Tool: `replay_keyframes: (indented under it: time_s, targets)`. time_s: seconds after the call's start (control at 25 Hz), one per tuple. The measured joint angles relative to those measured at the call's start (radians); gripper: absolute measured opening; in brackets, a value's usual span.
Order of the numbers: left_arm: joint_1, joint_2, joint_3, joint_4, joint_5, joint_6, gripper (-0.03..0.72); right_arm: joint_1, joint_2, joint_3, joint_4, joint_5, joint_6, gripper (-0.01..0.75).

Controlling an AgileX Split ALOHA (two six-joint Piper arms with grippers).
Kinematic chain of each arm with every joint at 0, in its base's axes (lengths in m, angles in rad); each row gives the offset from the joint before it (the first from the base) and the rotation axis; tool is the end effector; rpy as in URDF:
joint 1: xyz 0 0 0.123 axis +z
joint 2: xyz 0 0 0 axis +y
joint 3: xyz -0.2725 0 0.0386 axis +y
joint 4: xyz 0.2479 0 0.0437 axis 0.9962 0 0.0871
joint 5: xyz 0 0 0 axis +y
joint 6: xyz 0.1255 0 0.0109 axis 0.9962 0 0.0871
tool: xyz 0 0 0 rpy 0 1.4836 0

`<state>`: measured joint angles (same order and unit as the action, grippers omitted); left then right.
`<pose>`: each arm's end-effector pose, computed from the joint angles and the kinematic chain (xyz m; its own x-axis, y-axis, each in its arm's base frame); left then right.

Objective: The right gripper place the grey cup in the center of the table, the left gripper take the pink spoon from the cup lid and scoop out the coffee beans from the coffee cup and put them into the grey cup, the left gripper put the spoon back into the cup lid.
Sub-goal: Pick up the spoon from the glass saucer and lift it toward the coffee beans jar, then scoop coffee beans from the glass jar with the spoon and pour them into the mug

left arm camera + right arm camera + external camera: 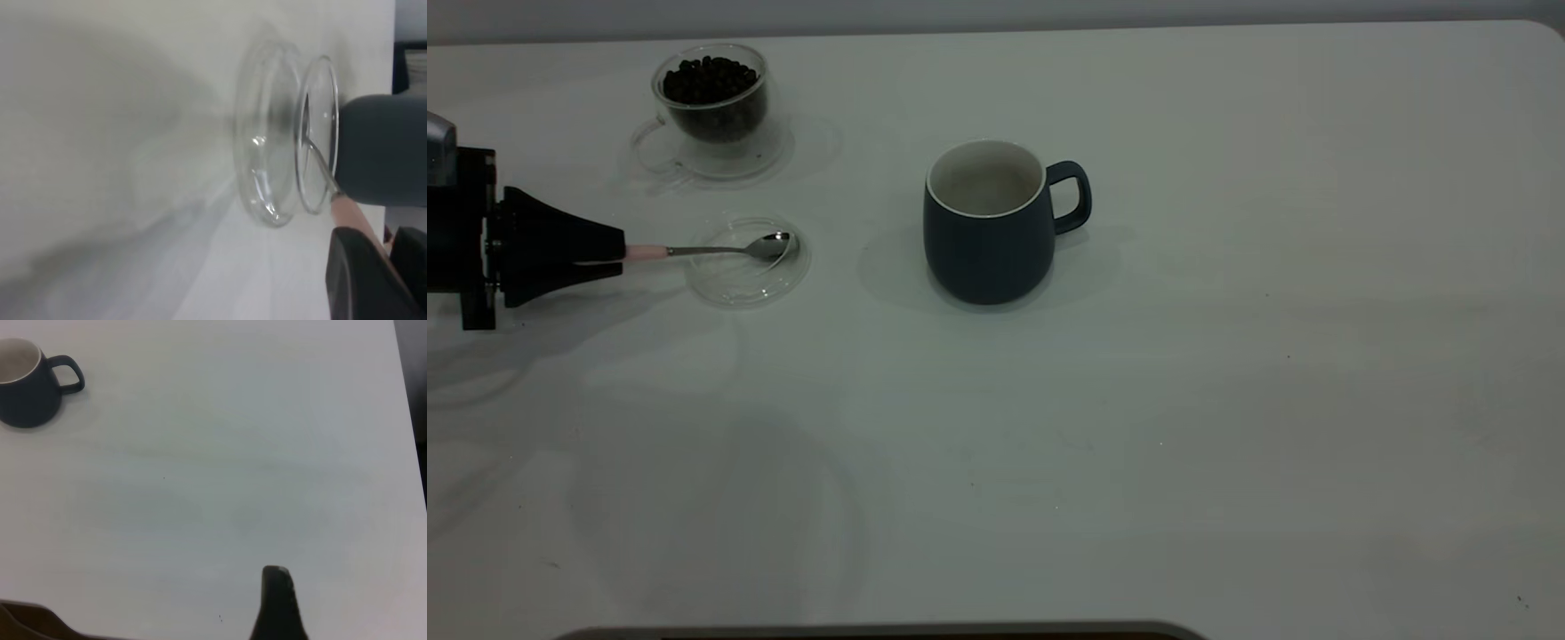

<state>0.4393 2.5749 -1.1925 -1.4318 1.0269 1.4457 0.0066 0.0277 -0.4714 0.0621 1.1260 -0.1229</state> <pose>0.3561 0.0494 -0.0653 -0.9211 -0.3516 -0.1671 -0.0602 0.5526 -0.8312 0.0379 0.0073 0.2445 -0.5523 -0.0995 -0.8277 -0.1065 0.9931 -0.0483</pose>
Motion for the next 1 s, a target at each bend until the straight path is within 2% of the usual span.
replay_keyframes:
  time_s: [0.2, 0.4, 0.68, 0.8, 1.0]
  targets:
    - [0.029, -0.001, 0.0, 0.029, 0.058, -0.007, 0.126, 0.0, 0.0, 0.0, 0.0, 0.0, 0.0, 0.588]
    - [0.045, -0.012, 0.0, 0.089, 0.066, -0.038, 0.126, 0.0, 0.0, 0.0, 0.0, 0.0, 0.0, 0.588]
    - [0.046, -0.183, -0.012, 0.133, 0.071, -0.084, 0.126, 0.0, 0.0, 0.0, 0.0, 0.0, 0.0, 0.588]
    - [0.045, -0.262, -0.091, 0.225, 0.09, -0.216, 0.126, 0.0, 0.0, 0.0, 0.0, 0.0, 0.0, 0.588]
    - [0.015, -0.281, -0.333, 0.435, 0.129, -0.446, 0.126, 0.0, 0.0, 0.0, 0.0, 0.0, 0.0, 0.588]
